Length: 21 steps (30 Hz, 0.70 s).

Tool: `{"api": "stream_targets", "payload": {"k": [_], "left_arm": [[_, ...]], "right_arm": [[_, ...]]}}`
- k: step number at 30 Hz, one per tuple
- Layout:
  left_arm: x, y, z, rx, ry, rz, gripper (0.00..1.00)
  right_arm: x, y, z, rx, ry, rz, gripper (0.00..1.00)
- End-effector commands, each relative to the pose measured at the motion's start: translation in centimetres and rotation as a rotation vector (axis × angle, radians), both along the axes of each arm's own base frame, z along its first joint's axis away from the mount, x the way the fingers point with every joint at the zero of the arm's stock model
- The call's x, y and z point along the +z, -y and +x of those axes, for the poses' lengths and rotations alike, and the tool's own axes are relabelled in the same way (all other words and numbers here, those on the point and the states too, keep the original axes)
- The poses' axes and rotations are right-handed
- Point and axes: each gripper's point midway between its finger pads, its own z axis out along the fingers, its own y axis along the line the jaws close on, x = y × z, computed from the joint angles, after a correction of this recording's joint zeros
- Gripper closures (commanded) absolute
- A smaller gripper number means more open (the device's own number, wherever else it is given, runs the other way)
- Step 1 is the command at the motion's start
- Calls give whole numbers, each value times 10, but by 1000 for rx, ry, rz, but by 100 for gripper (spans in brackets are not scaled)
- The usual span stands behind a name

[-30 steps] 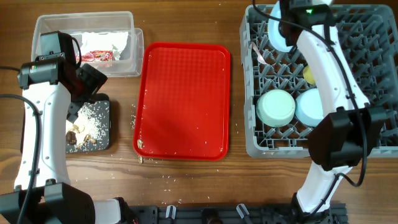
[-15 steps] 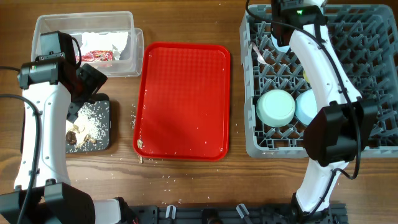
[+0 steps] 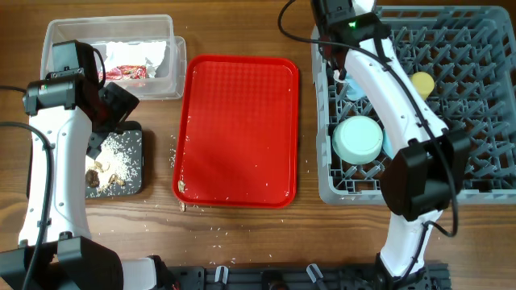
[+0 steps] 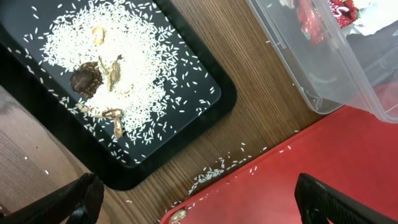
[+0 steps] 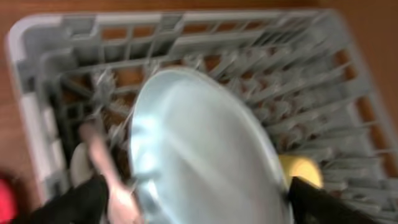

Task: Sort waste into correct bins and load items into the dishwasher rack
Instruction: 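Lower the plate upright into the rack's back row and open the right gripper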

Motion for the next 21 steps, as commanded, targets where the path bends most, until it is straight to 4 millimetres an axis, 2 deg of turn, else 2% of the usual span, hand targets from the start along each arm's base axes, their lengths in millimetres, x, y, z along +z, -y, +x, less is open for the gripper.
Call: {"api": "stream_targets", "payload": {"k": [1,4,7,12,15,18,21], "left_arm": [[3,-3,1,9,11,10,0],[3,-3,1,9,11,10,0],[3,-3,1,9,11,10,0],[3,-3,1,9,11,10,0],[3,-3,1,9,11,10,0],[3,-3,1,9,11,10,0],[3,-3,1,9,11,10,0]], "right_arm": [[70,-26,-28,69,123,291,0],[112,-30,-64,117,152,386,0],[131,-28,-115,151,96,446,0],[135,-27,-170,226,59,508,0],[126,-17,-204,229,62,511,0],[119,-11,-248,263,84,557,0],[118,-24,-286,354,86,678,0]]}}
